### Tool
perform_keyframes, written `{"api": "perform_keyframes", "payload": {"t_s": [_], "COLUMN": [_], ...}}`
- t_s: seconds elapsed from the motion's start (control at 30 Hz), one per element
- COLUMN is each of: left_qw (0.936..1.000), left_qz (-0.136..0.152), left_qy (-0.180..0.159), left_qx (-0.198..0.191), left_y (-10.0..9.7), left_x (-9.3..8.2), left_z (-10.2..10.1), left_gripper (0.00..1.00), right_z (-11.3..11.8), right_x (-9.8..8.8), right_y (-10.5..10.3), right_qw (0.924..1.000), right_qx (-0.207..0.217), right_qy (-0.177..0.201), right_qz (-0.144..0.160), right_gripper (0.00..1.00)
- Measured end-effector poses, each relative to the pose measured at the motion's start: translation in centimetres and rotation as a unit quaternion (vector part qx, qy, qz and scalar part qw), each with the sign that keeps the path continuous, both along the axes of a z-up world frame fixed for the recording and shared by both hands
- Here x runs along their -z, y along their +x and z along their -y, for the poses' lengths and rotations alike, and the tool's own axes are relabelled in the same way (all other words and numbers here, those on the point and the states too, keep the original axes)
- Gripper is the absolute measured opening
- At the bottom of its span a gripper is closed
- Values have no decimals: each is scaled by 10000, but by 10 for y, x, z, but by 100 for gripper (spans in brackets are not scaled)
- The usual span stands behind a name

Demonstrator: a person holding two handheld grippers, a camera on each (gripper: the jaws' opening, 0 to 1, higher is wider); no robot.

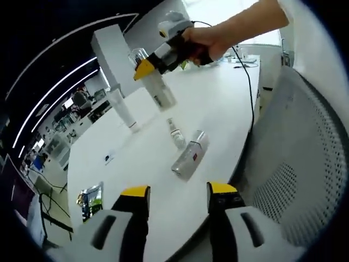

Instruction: Arrange the skincare products in the storage area until every visible bottle or jar stands upright without overlapping.

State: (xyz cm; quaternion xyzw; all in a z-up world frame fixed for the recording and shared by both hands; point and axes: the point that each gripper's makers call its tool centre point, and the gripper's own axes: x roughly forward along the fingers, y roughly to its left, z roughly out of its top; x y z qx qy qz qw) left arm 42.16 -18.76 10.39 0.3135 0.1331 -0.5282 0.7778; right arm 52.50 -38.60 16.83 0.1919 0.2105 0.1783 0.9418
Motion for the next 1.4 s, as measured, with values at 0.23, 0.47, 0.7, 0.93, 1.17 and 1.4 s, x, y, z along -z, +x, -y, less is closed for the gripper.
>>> {"api": "perform_keyframes", "payload": {"t_s": [0.23,0.47,0.7,0.93,1.17,1.4], "left_qw": [9999,9998,9997,9994,9985,9987], "left_qz": [38,77,147,268,252,290], "left_qy": [107,157,142,164,422,350], "left_qx": [-67,-48,-167,-176,-244,-224], "left_y": [3,4,9,11,16,15], "left_x": [3,4,2,1,11,7], "left_z": [-2,-3,-6,-7,-11,-10], "left_gripper": [40,39,34,32,32,34], "right_z": [11,5,-2,5,4,2], "right_x": [7,5,17,24,13,-9], "right_y": [13,16,12,11,4,-1], "right_qw": [9989,9985,9979,9976,9966,9952], "right_qx": [-11,3,-137,-44,3,76], "right_qy": [-458,-549,-621,-648,-679,-826], "right_qz": [-80,-41,-148,-229,-459,-522], "right_gripper": [32,32,32,32,31,31]}}
